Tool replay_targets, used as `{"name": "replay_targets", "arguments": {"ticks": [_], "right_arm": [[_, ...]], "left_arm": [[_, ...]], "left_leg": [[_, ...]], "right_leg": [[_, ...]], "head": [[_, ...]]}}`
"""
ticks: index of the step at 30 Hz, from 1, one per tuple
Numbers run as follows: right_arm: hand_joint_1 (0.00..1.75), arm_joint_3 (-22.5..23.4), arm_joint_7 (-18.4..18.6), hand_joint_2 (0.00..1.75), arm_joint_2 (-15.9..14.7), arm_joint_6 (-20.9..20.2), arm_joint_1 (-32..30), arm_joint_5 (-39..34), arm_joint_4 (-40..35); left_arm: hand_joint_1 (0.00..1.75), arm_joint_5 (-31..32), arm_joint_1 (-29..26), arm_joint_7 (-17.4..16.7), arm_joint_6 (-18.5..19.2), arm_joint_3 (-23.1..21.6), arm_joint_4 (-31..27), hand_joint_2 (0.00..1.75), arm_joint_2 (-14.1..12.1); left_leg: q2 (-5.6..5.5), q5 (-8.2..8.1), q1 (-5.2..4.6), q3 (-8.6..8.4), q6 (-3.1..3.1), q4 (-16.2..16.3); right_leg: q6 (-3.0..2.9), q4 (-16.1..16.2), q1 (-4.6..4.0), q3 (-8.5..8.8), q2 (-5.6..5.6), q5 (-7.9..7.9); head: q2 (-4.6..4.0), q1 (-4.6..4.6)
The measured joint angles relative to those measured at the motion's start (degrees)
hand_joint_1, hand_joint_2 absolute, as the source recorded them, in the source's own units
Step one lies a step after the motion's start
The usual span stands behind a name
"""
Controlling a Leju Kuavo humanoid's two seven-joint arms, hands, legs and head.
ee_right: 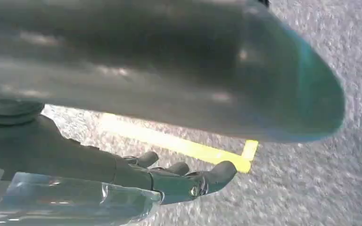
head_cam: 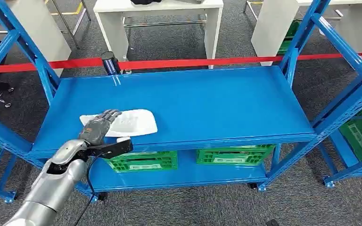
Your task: Take the parts from the cabinet and place them on the table.
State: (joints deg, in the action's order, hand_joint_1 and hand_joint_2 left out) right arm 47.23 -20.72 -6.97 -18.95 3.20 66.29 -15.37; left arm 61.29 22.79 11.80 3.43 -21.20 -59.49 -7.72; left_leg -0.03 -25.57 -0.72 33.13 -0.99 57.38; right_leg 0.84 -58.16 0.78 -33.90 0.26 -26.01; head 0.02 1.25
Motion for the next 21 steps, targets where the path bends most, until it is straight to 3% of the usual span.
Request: {"name": "replay_targets", "arguments": {"ticks": [2,3,5,6,7,8,9,10,11,12,13,15,16,17,18,20,21], "right_arm": [[0.0,-0.1,0.0,0.0,0.1,0.0,0.1,-0.2,0.1],[0.0,-0.1,0.0,0.0,0.0,0.0,0.0,-0.3,0.1],[0.0,-0.1,0.0,0.0,0.1,0.0,-0.1,-0.4,0.1],[0.0,-0.1,0.0,0.0,0.0,0.0,-0.2,-0.4,0.1],[0.0,-0.1,0.0,0.0,0.0,-0.1,-0.2,-0.4,0.2],[0.0,-0.1,0.0,0.0,0.0,-0.2,-0.2,-0.5,0.2],[0.0,-0.1,0.0,0.0,0.0,-0.3,-0.2,-0.5,0.2],[0.0,-0.1,-0.1,0.0,0.0,-0.3,-0.2,-0.6,0.2],[0.0,-0.1,-0.2,0.0,0.0,-0.4,-0.1,-0.6,0.2],[0.0,-0.1,-0.2,0.0,0.3,-0.4,-0.1,-0.8,0.2],[0.0,-0.1,-0.3,0.0,0.2,-0.4,-0.1,-0.8,0.2],[0.0,-0.1,-0.3,0.0,0.2,-0.4,-0.3,-0.9,0.2],[0.0,-0.1,-0.3,0.0,0.3,-0.4,-0.3,-0.9,0.2],[0.0,-0.2,-0.3,0.0,0.3,-0.4,-0.3,-0.9,0.2],[0.0,-0.2,-0.3,0.0,0.2,-0.4,-0.4,-1.0,0.2],[0.0,-0.2,-0.3,0.0,-0.1,-0.4,-0.4,-1.1,0.2],[0.0,-0.1,-0.3,0.0,-0.1,-0.4,-0.5,-1.2,0.2]], "left_arm": [[0.0,0.0,0.2,0.0,0.0,-0.2,0.6,1.75,0.1],[0.0,0.0,0.4,0.0,0.0,-0.3,0.8,1.75,0.1],[0.0,0.0,0.6,0.0,0.0,-0.4,1.2,1.75,0.1],[0.0,0.0,0.5,0.0,0.0,-0.5,1.5,1.75,0.1],[0.4,0.0,0.4,0.0,0.0,-0.5,1.8,1.75,0.1],[0.4,0.0,0.4,0.1,0.0,-0.6,2.0,1.75,0.1],[1.57,-0.2,0.5,0.2,0.1,-0.6,2.1,1.75,0.1],[1.66,-0.2,0.5,0.3,0.1,-0.6,2.1,1.75,0.1],[1.66,-0.4,0.6,0.3,0.1,-0.6,2.1,1.75,0.1],[1.71,-0.7,0.8,0.3,0.1,-0.6,2.1,1.75,0.0],[1.73,-0.8,0.9,0.3,0.1,-0.6,2.1,1.75,0.0],[1.71,-0.9,0.9,0.3,0.2,-0.6,2.1,1.75,0.0],[1.68,-1.0,0.9,0.4,0.1,-0.6,2.1,1.75,-0.1],[1.73,-1.0,0.9,0.4,0.1,-0.6,2.1,1.75,0.1],[1.71,-1.1,1.0,0.5,0.1,-0.7,2.1,1.75,0.1],[1.69,-1.2,1.0,0.5,0.2,-0.7,2.1,1.75,0.3],[1.62,-1.3,0.9,0.5,0.1,-0.7,2.2,1.75,0.3]], "left_leg": [[-0.04,-0.85,0.22,0.62,0.7,0.9],[-0.01,-2.63,0.38,1.67,1.14,3.4],[-0.01,-7.05,0.8,6.0,1.68,12.8],[0.0,-8.39,0.91,8.05,1.78,17.0],[-0.01,-8.36,0.93,9.17,1.77,19.1],[-0.01,-7.28,0.92,8.82,1.66,18.1],[-0.02,-4.87,0.91,7.01,1.43,14.2],[-0.04,-2.25,0.84,4.47,1.05,9.0],[-0.11,0.1,0.64,1.64,0.37,3.5],[-0.12,-0.4,0.35,0.22,-0.13,0.8],[0.02,-0.45,0.14,0.04,-0.19,0.2],[0.0,-0.43,-0.12,0.24,-0.28,0.3],[-0.01,-0.21,-0.16,0.17,-0.55,0.0],[0.14,0.74,0.72,-0.83,-0.99,-1.7],[0.16,1.01,0.47,-1.06,-1.24,-2.1],[0.2,1.21,0.34,-0.78,-1.53,-2.0],[0.21,1.22,0.25,-0.67,-1.55,-2.0]], "right_leg": [[-0.63,0.2,0.64,0.14,0.12,0.32],[-0.74,0.2,0.69,0.15,0.13,0.3],[-0.81,0.2,0.62,0.07,0.13,0.29],[-0.82,0.2,0.58,0.05,0.13,0.28],[-0.84,0.2,0.56,0.05,0.14,0.27],[-0.83,0.2,0.52,0.11,0.16,0.26],[-0.82,0.2,0.46,0.22,0.22,0.25],[-0.8,0.2,0.37,0.36,0.31,0.24],[-0.79,0.2,0.26,0.47,0.36,0.24],[-0.73,0.3,0.3,0.39,0.38,0.25],[-0.6,0.2,0.02,0.07,0.36,0.32],[-0.14,0.4,0.32,-0.04,0.3,0.58],[0.12,0.7,0.26,0.13,0.29,0.73],[0.32,0.4,0.25,-0.12,0.21,0.44],[0.3,-0.9,0.16,-0.75,0.14,-0.38],[-0.28,-9.8,0.26,-4.99,0.15,-4.38],[-0.29,-14.5,0.26,-7.29,0.14,-5.92]], "head": [[0.0,0.06],[0.0,0.35],[0.0,0.35],[0.0,0.33],[0.0,0.33],[0.0,0.35],[0.0,0.35],[0.0,0.33],[0.0,0.35],[0.0,0.18],[0.0,0.26],[0.0,0.24],[0.0,0.28],[0.0,0.22],[0.0,0.13],[0.0,0.02],[0.0,0.04]]}}
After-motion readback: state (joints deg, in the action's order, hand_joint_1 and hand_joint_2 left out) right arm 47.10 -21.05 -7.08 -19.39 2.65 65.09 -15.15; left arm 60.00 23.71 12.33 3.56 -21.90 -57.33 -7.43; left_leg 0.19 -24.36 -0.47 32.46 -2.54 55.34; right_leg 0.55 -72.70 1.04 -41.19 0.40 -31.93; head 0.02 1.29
